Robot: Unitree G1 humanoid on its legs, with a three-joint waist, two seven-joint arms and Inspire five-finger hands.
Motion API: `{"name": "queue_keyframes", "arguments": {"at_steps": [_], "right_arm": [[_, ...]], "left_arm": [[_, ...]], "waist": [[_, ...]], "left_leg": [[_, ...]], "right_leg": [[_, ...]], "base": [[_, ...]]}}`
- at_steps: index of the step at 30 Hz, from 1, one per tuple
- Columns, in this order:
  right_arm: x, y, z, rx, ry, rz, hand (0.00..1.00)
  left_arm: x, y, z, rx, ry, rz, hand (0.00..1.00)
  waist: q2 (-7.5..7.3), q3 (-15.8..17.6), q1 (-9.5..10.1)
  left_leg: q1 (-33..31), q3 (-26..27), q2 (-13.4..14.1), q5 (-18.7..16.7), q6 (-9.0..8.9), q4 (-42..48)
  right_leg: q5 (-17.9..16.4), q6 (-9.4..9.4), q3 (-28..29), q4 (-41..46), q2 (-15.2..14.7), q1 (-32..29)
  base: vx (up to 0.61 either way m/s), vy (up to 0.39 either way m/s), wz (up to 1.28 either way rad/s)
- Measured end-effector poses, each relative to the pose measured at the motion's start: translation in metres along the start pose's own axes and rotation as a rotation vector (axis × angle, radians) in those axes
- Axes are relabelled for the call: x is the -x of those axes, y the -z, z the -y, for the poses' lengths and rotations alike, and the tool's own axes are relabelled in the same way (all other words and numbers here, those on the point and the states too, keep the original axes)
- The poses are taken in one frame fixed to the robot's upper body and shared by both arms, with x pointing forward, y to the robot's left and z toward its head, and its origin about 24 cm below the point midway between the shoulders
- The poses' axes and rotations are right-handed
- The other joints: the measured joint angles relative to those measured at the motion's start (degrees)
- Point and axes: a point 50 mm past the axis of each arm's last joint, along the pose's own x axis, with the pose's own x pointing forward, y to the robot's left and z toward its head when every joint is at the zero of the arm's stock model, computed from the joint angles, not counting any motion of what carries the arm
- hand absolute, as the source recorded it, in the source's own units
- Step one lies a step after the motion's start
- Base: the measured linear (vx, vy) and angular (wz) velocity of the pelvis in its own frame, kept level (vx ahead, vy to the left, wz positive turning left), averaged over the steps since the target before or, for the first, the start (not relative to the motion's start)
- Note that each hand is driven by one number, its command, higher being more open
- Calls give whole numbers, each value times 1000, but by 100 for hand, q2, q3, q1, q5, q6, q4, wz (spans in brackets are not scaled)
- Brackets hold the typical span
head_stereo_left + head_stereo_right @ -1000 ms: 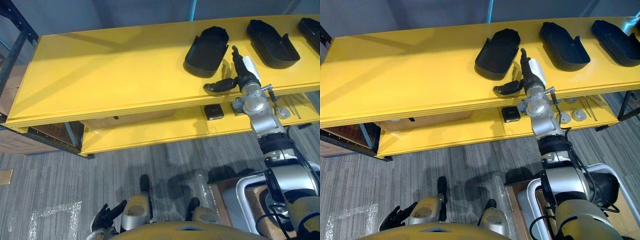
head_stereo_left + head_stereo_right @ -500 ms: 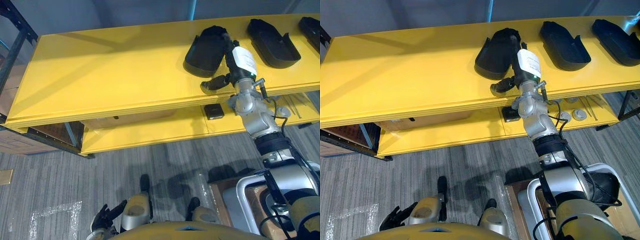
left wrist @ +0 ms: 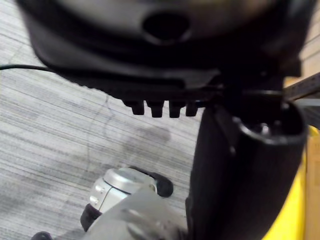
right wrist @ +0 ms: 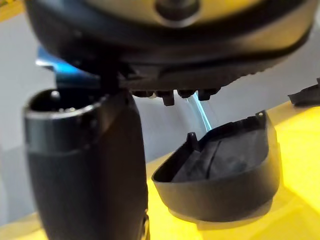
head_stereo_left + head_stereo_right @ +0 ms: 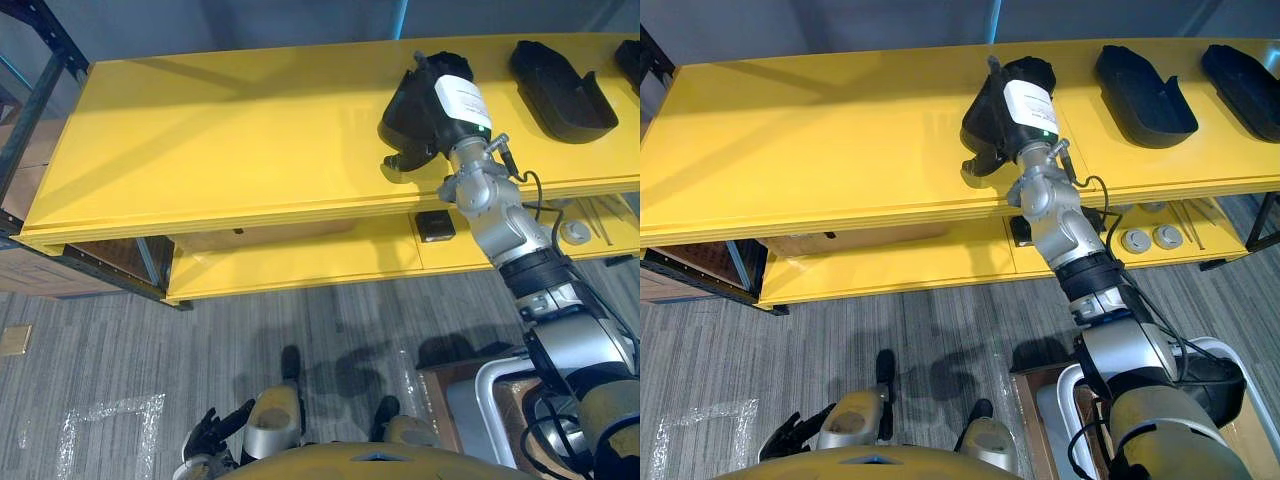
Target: Walk over and take three plastic housings, then place them on the shelf
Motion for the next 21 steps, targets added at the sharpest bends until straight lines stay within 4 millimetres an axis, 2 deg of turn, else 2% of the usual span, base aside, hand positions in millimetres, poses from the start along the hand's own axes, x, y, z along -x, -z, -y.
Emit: {"name": "queue_keyframes", "arguments": {"at_steps": [4, 6, 9, 10, 13, 21], "right_arm": [[-3, 8, -6, 9, -102, -73, 100], [-6, 7, -3, -5, -144, -92, 100], [-9, 16, -5, -5, -215, -170, 100], [-11, 19, -6, -8, -237, -209, 0], [-11, 25, -8, -14, -261, -267, 0], [-17, 24, -6, -17, -262, -290, 0]], "left_arm": [[-1, -1, -1, -2, -5, -7, 100], [-1, -1, -2, -4, -13, -9, 100], [-1, -2, -4, -8, -29, -8, 100], [-1, -2, -4, -9, -33, -8, 100], [-1, -2, -5, -11, -36, -9, 100], [-2, -5, -4, -25, -38, -20, 100]], "waist": [[-36, -2, 99], [-58, -12, 106], [-118, -47, 122], [-141, -60, 125], [-155, -68, 133], [-158, -69, 155]], "left_leg": [[-4, -5, 1, 4, 5, 0], [0, -4, 3, 8, 8, -1], [0, -3, 15, 11, 7, -13], [-1, -3, 21, 11, 6, -14], [-4, -5, 34, 20, 1, -15], [-40, -63, 89, 61, -24, -16]], "right_leg": [[1, -1, -3, 7, 1, -3], [2, -2, -1, 10, 1, -3], [5, -7, 0, 11, 14, -3], [6, -9, 1, 11, 20, -4], [11, -17, 1, 11, 32, -5], [-5, -56, -48, 21, 82, -17]], "base": [[0, 0, 0], [0, 0, 0], [0, 0, 0], [0, 0, 0], [0, 0, 0], [-4, -3, 2]]}}
